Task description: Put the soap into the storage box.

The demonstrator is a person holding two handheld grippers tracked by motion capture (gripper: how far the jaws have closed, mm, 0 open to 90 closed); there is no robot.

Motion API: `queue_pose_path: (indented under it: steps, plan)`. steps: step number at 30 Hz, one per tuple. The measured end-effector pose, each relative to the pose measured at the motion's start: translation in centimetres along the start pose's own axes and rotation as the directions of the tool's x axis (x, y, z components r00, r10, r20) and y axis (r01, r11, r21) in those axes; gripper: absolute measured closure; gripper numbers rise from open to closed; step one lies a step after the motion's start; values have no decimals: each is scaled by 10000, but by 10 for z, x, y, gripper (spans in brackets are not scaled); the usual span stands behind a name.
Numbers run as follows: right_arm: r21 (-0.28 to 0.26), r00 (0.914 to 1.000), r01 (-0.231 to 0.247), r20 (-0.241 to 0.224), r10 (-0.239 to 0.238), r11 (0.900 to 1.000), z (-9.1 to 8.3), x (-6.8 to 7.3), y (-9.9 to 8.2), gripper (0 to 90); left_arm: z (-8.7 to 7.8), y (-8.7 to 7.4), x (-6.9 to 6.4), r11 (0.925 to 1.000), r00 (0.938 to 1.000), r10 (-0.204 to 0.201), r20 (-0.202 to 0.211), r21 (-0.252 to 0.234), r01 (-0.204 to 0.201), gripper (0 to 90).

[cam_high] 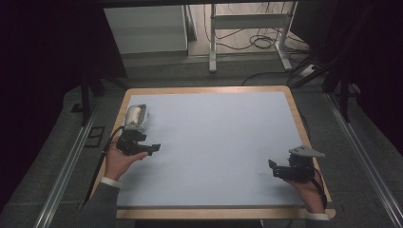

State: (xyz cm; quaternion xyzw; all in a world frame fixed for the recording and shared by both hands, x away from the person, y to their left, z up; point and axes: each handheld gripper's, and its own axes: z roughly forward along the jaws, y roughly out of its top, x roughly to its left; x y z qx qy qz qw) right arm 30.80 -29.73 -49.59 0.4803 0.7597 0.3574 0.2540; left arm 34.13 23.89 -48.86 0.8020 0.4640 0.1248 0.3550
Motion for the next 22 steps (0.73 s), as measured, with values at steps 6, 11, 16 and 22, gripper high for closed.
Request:
queue_pose_path:
  steps: [6, 11, 16, 22]
  plan:
    - [30, 10000, 25, 0, -25, 10000, 1, 0, 0, 76, -1, -24, -7, 9999, 9998, -126, 172, -34, 127, 233]
    - [50, 10000, 44, 4, -44, 10000, 1, 1, 0, 76, -2, -32, -8, 9999, 9997, -133, 221, 5, 133, 233]
    - [43, 10000, 43, 11, -43, 10000, 1, 1, 0, 76, -3, -30, -7, 10000, 9998, -75, 209, 33, 75, 232]
    - [33, 10000, 34, 31, -34, 10000, 1, 1, 1, 76, -2, -32, -9, 9999, 9997, -53, 232, 100, 51, 225]
